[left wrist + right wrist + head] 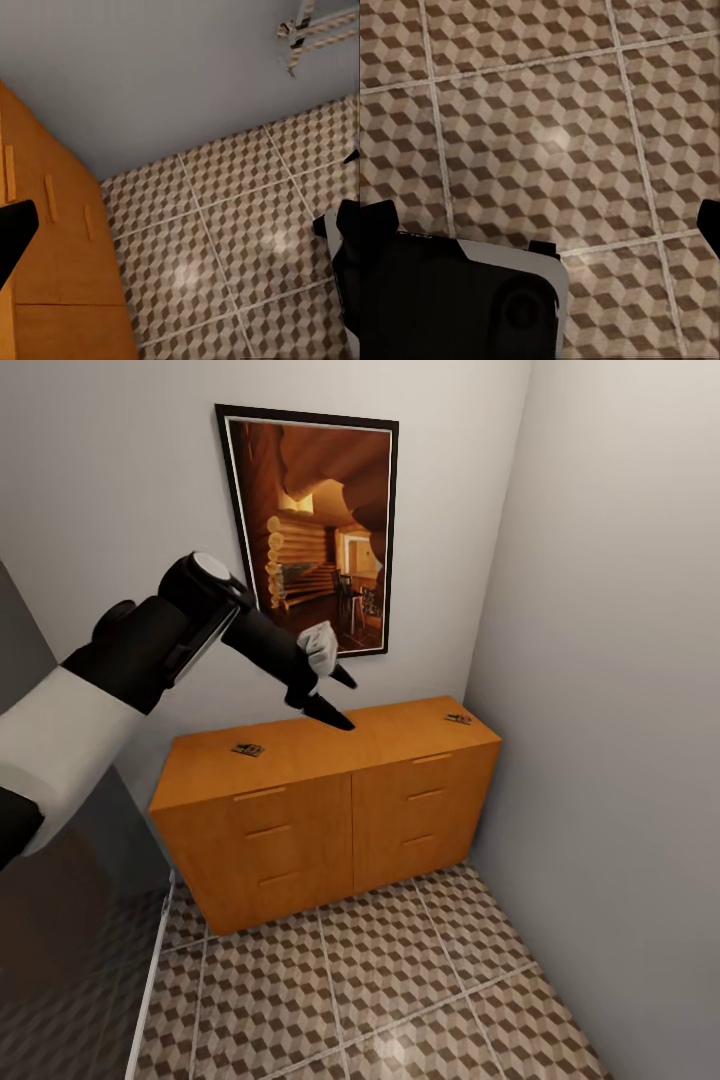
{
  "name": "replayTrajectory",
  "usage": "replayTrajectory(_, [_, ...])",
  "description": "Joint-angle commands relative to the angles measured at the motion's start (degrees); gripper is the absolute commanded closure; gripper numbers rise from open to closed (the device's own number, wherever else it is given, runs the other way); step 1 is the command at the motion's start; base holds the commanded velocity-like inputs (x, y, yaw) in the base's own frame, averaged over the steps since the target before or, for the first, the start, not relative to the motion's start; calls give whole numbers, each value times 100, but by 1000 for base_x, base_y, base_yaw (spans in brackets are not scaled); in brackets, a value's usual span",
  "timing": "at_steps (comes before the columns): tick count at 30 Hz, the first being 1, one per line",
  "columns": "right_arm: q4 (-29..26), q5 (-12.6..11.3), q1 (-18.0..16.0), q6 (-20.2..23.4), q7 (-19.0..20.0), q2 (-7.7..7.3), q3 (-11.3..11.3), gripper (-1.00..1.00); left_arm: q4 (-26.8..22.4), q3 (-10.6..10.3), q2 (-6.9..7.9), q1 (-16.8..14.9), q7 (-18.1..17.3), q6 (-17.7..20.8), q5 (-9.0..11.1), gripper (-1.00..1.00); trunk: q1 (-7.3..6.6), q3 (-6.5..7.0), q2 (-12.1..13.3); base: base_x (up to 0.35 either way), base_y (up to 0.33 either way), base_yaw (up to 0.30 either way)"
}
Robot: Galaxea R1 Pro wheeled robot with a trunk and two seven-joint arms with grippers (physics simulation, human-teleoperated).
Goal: Take the four mousetraps from the cabinet in the bathroom and place them on the bathroom floor. Make sure all four end up on the same floor surface, and ensure that at least two of them are either under or directly next to the same bathroom sink.
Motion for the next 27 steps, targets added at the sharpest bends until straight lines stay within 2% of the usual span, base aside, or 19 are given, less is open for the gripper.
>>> replayTrajectory(1, [24,54,5,-19,9,-14,-62,-100,-64,-27,10,-9,-119,-31,13,-100,4,-12,-12,0,0,0])
replayTrajectory(9, [43,53,46,-27,16,-72,-83,-100,-103,-94,17,-8,-231,-322,-76,-100,4,-12,-12,0,0,0])
replayTrajectory(11, [43,54,49,-27,17,-101,-82,-100,-78,-101,22,-8,-234,-339,-163,-100,4,-12,-12,0,0,0])
replayTrajectory(14, [44,55,55,-27,17,-137,-81,-100,14,-112,28,-8,-244,-360,-449,-100,4,-12,-12,0,0,0])
replayTrajectory(17, [45,54,69,-33,18,-149,-81,-100,87,-117,30,-8,-252,-365,-584,-100,4,-12,-12,0,0,0])
replayTrajectory(27, [68,51,137,-44,18,-149,-73,-100,196,-149,19,-8,-265,-362,-673,-100,4,-12,-12,0,0,0])
